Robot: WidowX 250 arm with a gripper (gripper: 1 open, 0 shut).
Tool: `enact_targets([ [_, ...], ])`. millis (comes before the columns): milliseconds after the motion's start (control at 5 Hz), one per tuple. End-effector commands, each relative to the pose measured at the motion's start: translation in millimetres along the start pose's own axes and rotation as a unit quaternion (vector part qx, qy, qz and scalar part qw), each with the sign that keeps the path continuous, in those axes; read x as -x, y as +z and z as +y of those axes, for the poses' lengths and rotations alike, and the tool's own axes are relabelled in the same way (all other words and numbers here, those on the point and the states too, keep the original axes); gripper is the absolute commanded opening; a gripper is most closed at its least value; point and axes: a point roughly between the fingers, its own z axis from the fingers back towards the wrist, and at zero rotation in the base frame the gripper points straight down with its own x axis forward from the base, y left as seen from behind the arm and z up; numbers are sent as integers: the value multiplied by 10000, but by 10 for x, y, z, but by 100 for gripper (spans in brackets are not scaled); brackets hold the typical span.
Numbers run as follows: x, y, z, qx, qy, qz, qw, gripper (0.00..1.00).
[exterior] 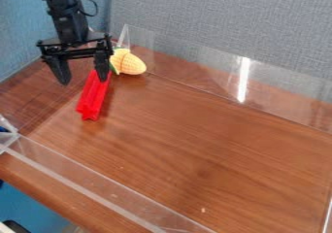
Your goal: Put the red object to the left side of the table
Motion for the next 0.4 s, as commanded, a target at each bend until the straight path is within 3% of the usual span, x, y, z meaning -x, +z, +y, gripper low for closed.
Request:
enact_targets([
  [0, -88, 265, -1, -57, 23, -425, 9991, 100],
  [200, -82, 234, -7, -99, 49, -371, 9993, 100],
])
